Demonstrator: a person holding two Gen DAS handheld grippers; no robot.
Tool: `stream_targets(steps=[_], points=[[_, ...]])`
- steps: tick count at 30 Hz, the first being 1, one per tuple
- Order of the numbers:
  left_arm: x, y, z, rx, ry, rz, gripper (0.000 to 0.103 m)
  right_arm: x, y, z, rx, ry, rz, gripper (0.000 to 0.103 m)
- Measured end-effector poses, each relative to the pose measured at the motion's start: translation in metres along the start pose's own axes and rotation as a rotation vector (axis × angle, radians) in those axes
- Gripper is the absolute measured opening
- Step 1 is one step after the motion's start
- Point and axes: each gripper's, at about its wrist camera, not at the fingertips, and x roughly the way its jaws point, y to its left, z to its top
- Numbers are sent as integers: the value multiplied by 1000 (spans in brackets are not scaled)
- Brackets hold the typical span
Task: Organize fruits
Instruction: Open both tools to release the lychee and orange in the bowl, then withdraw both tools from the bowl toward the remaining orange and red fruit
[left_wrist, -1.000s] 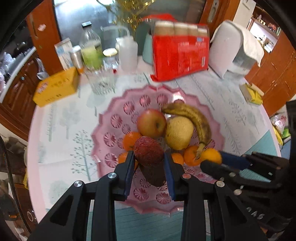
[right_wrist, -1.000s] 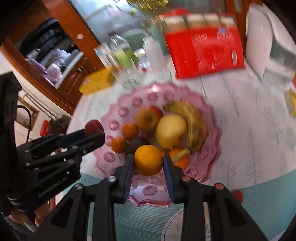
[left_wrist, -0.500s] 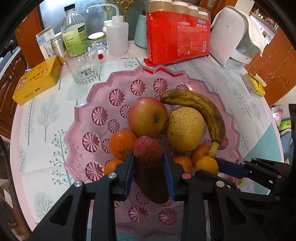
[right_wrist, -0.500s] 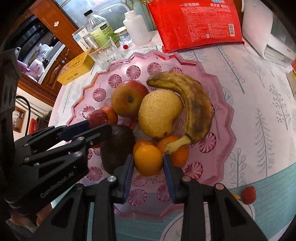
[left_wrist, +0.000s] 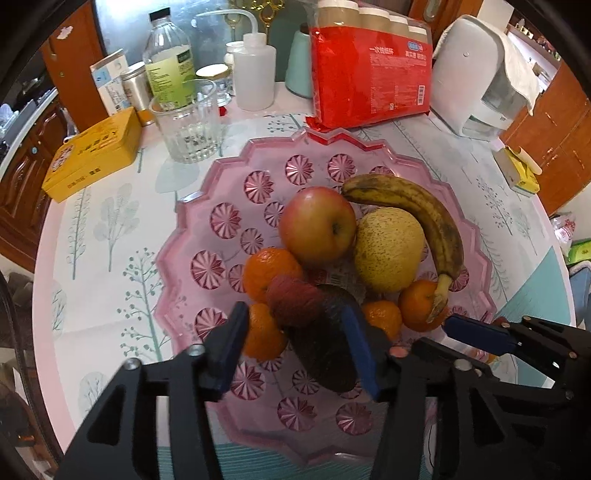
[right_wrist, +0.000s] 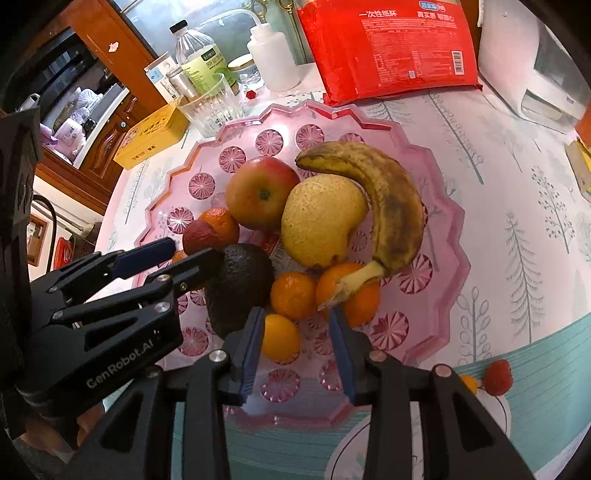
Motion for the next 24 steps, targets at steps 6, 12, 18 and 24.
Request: stream_targets(steps=[6,12,18,24], points=[[-13,-2,-6,-16,-6,-2,67,-17,2,-10,-7,-33,-12,37],[-37,-14,-13,-22,-37,-21,75,-35,5,-23,-15,-60,-12,37],[-65,-27,-22,-13,-75,-24,78,-54,7,-36,-10,-87,-12,37],[-89,-35,-35,-15,-98,-11,80,-77,5,-49,5,-128,-17,37]])
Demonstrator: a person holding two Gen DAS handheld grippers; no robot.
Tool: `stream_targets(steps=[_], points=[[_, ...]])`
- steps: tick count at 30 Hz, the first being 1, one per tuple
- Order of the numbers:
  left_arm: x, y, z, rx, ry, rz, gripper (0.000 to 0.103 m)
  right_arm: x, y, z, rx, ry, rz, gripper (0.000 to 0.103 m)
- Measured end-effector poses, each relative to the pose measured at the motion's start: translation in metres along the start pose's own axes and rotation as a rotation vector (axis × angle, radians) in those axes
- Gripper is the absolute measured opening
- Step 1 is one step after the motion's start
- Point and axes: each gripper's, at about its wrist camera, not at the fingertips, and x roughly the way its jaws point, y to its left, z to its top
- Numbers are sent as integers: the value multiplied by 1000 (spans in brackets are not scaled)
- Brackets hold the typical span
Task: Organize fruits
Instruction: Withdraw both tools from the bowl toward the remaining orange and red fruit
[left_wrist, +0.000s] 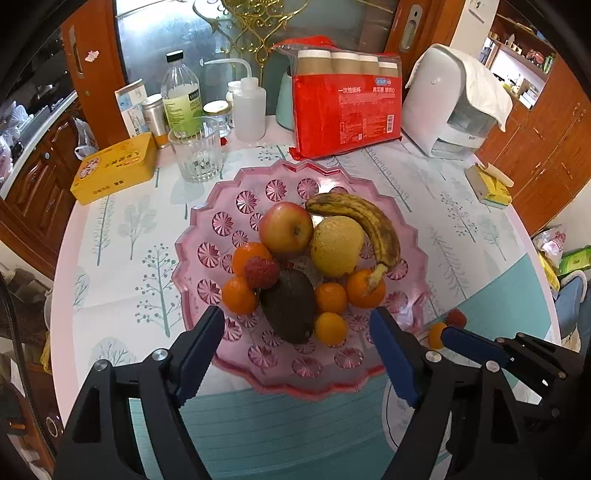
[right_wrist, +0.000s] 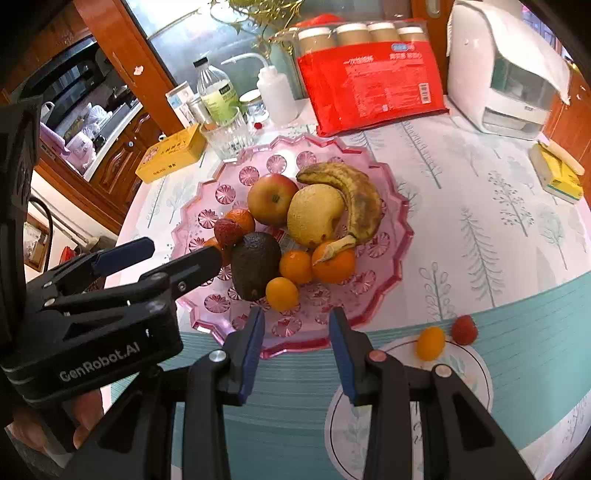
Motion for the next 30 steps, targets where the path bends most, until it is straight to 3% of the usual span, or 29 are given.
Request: stream_targets(steps=[13,21,30], points=[[-49,-26,-21,21,-53,-16,85,-56,-20,-28,41,-77,-12,37],[-71,-51,-29,42,-93,-40,85,-98,-55,-43,87,-159,-93,37],[-72,-82,-36,44,-92,-29,85,-132,-101,-37,126,-235,-130,37]])
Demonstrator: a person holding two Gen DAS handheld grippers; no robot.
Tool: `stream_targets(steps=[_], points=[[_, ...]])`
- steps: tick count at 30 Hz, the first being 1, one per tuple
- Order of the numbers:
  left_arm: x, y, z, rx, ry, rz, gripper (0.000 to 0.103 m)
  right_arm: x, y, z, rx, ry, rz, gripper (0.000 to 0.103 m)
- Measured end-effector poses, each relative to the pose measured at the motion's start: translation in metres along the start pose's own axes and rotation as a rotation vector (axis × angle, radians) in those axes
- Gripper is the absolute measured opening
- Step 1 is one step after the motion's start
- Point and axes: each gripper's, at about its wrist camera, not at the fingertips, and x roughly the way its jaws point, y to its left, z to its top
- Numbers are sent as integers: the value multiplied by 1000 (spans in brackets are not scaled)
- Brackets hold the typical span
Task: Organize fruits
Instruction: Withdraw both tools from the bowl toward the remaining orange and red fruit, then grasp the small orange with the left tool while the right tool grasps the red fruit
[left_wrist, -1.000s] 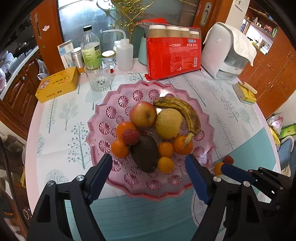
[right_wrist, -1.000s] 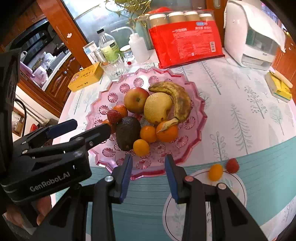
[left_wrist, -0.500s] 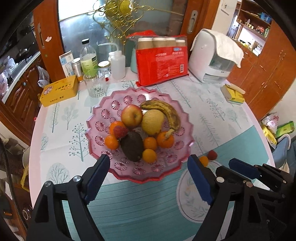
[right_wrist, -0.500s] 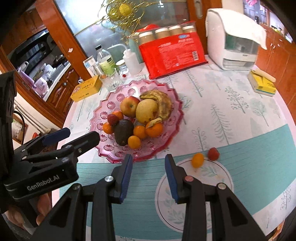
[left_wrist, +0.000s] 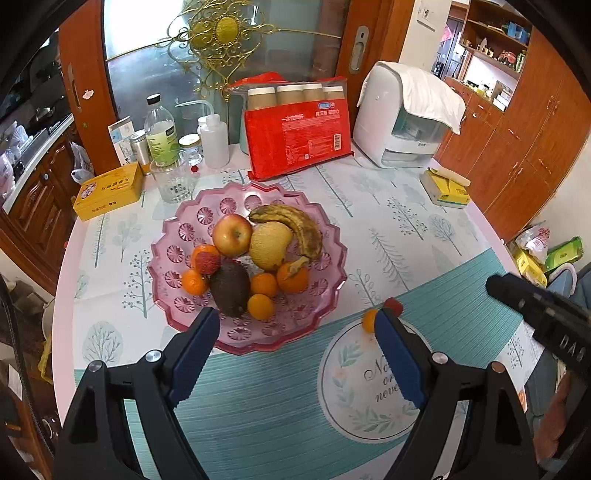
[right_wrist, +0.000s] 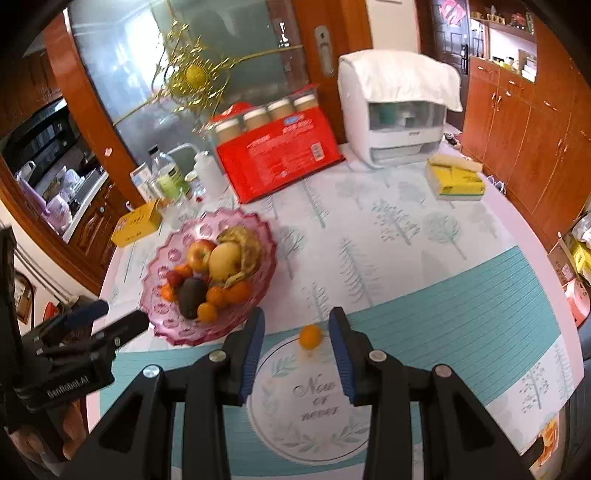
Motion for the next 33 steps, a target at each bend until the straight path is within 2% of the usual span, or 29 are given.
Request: stream_targets(steps=[5,18,25,29,33], points=[[8,-20,-1,-16,8,24,85,6,-26,13,-19,-1,1,37],[90,-104,-30,-21,91,32,84,86,-83,12,-125,173,91,37],[149,-111,-43,-111,133,30,63,133,-98,2,-165,269,160,37],[170,-110,-47,-143,154,31,51,151,-99,-3,-178,302,190,37],[184,-112,-51,-147,167,38,45,163,-98,-7,-189,325,216,37]])
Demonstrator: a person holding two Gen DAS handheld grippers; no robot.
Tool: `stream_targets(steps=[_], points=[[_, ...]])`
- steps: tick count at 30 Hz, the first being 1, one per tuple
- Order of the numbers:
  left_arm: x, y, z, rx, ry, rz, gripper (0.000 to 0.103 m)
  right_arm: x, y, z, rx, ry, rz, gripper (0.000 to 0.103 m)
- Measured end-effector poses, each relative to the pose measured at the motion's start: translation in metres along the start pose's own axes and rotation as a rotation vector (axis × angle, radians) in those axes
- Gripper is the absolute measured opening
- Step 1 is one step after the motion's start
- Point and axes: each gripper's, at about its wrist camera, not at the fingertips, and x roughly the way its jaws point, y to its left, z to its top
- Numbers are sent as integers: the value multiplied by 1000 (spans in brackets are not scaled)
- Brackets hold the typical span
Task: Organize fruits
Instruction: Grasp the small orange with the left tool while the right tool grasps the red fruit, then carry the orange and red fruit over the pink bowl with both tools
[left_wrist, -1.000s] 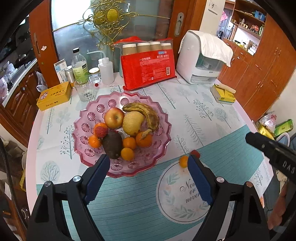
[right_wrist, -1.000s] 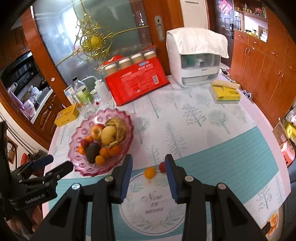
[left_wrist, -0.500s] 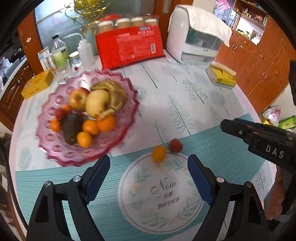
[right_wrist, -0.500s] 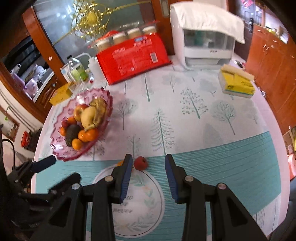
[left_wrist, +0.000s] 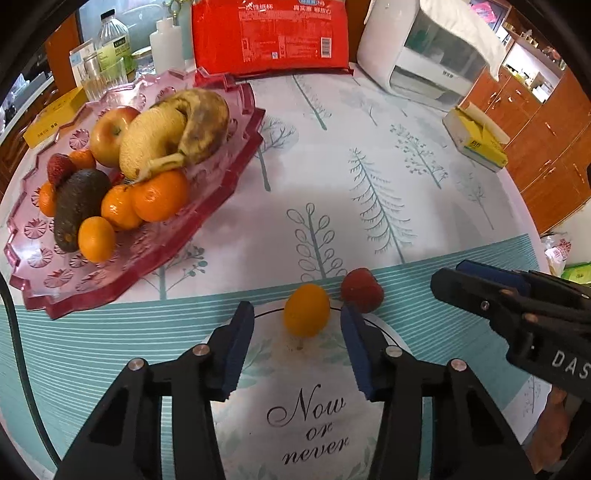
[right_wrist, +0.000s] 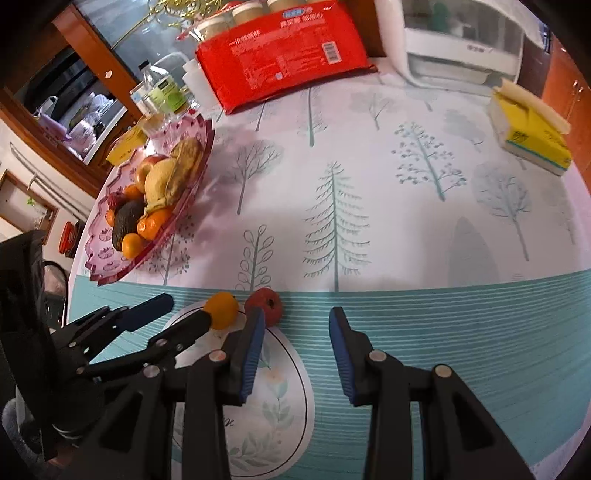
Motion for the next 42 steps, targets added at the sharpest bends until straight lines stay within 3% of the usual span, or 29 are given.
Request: stream_targets(steps=[15,25,37,42], points=[[30,1,4,-17,42,-53,30,19,2,4,-15,29,43,37],[31,14,2,-37,19,-119,28,28,9,6,-22,45,58,37],[14,49,-13,-73,16,-19,28,43,20,6,-39,79,68,37],[14,50,-15,-76,4,-12,28,53,26,5,-59,91,54,37]])
